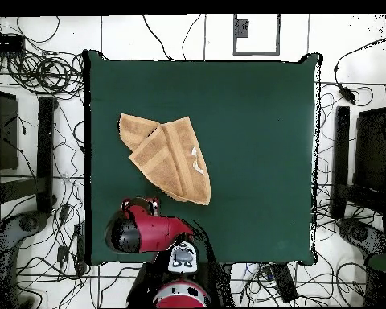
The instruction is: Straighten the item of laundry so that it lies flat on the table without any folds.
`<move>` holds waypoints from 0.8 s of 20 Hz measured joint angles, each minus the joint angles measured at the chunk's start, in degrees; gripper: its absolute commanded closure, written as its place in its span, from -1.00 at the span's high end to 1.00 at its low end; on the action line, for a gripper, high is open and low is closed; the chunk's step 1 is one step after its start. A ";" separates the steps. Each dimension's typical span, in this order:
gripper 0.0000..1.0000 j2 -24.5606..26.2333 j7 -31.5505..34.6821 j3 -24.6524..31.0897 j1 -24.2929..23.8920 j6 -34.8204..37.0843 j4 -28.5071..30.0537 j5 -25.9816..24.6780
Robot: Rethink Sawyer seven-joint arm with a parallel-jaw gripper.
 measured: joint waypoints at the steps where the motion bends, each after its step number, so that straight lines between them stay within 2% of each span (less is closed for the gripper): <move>1: 1.00 0.30 0.00 -0.01 -0.14 -0.05 0.02 -0.01; 16: 1.00 4.25 0.00 -0.04 -1.93 -1.41 -0.02 -0.08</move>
